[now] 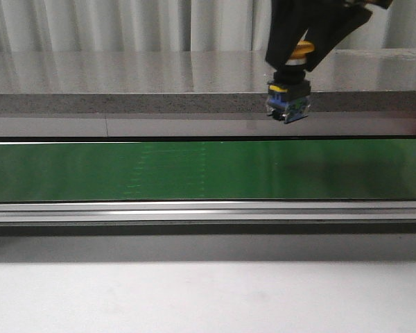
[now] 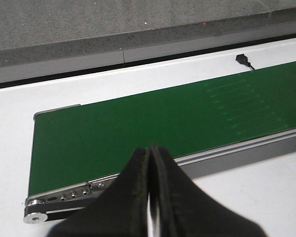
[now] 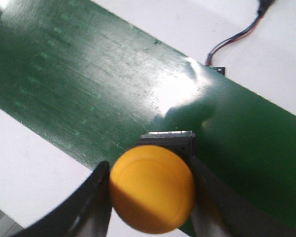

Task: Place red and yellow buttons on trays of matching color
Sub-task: 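Grasp the yellow button on the belt with the right gripper, lift, then carry the yellow button into the yellow tray and release it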

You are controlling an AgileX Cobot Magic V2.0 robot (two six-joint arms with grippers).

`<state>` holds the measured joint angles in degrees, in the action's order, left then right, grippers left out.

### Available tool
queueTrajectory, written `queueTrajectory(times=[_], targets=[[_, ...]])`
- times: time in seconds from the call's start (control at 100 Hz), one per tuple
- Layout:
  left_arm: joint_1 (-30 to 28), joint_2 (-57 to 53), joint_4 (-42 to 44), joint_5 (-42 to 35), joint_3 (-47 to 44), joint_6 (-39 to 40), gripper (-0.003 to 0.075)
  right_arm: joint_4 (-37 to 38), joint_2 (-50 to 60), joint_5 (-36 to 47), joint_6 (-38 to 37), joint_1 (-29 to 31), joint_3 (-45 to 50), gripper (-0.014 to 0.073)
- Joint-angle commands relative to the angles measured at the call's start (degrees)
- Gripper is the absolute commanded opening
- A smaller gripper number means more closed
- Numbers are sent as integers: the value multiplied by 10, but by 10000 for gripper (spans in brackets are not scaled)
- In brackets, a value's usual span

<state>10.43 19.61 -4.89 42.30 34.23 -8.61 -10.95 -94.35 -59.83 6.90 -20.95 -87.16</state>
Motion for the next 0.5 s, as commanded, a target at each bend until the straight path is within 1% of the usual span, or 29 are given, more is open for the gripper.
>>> queueTrajectory(times=[0.0,0.13,0.25,0.42,0.49], targets=[[5,4,-5,-41,14,6,-21,20,44,14,-41,15,-17,169],[5,4,-5,-41,14,6,-21,57,65,1,-87,36,-17,169],[5,4,-5,-41,14,6,-21,81,86,-5,-105,57,-17,165],[5,4,-5,-41,14,6,-21,85,110,-11,-126,97,-15,164],[5,4,-5,-41,14,6,-21,85,124,-3,-131,118,-1,164]])
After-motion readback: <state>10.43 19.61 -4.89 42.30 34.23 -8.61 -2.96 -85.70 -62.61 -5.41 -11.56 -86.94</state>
